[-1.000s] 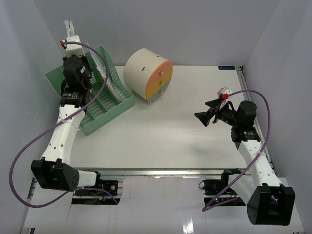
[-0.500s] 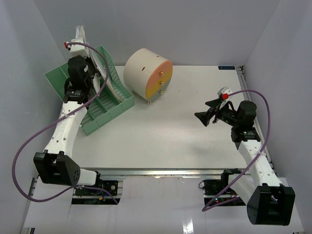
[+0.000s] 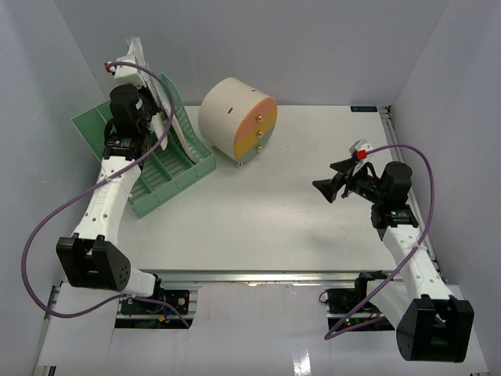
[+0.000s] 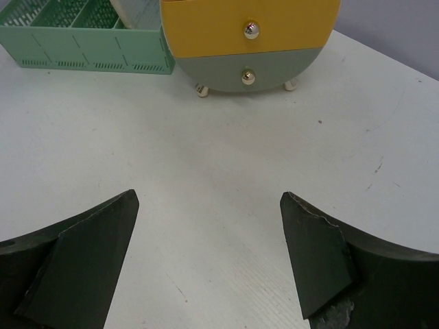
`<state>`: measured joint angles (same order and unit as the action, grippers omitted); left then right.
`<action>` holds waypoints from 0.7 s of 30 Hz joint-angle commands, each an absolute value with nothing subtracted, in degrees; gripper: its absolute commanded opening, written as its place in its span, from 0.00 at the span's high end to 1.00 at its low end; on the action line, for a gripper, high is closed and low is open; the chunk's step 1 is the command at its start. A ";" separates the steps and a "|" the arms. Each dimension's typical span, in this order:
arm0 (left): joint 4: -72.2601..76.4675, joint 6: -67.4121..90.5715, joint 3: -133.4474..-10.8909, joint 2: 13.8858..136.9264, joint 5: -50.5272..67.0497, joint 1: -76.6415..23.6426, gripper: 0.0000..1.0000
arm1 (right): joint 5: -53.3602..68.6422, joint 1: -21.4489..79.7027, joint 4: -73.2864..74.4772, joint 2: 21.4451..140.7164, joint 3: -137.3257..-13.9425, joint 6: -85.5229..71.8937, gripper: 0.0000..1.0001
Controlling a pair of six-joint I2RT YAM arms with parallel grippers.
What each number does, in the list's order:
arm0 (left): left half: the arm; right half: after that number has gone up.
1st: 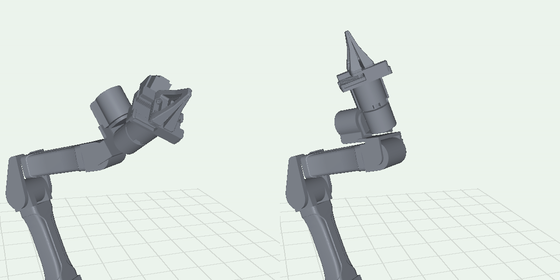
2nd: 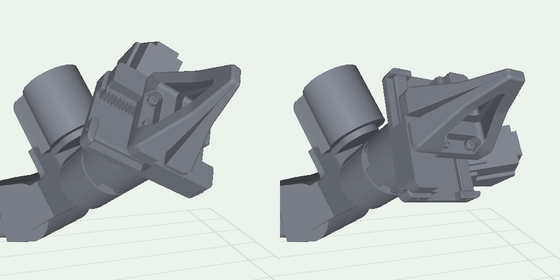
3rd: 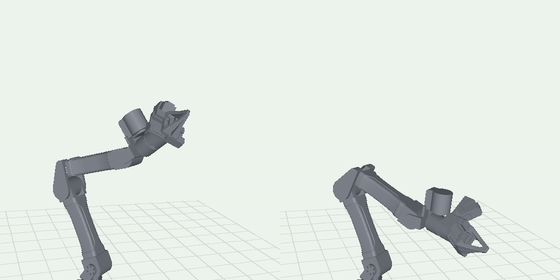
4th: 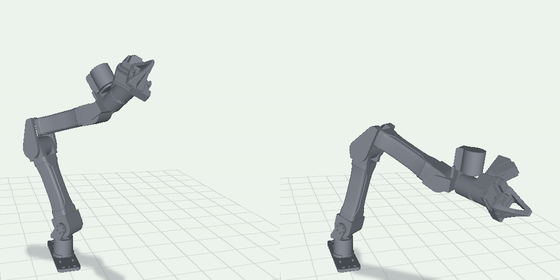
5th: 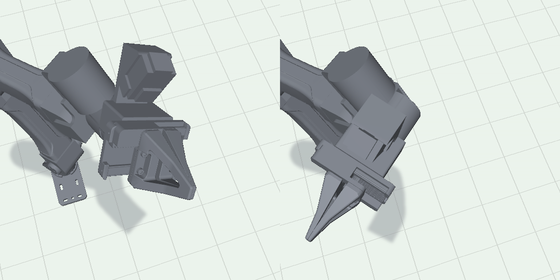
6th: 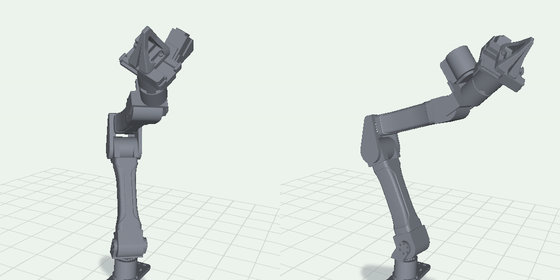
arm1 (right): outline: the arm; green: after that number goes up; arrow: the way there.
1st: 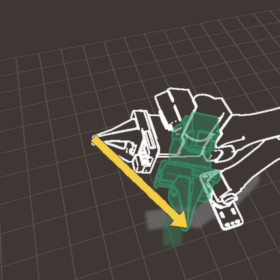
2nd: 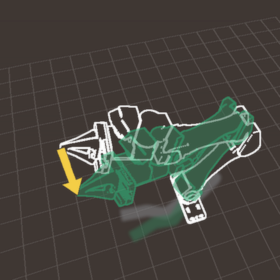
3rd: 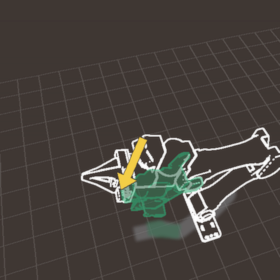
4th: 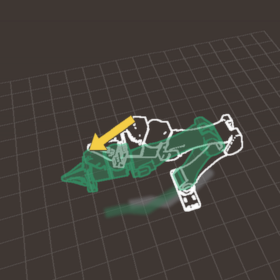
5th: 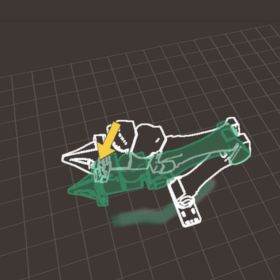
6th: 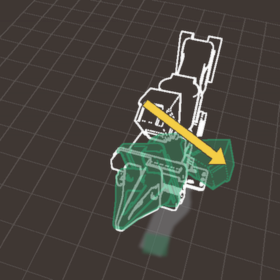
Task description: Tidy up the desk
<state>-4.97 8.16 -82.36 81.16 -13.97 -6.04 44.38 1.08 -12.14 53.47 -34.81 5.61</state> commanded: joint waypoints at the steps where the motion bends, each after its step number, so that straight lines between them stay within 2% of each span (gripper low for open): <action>1: -1.91 10.90 -86.53 76.55 -10.78 -5.80 1.00 | 43.77 0.70 -14.44 53.50 -34.80 6.44 0.10; 21: 3.09 2.88 -77.44 71.73 -21.69 -5.80 1.00 | 43.68 0.70 -14.50 53.27 -34.72 6.50 0.10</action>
<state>-1.85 5.28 -78.33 73.82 -18.70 -6.04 43.85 1.08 -12.14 53.63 -34.79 5.83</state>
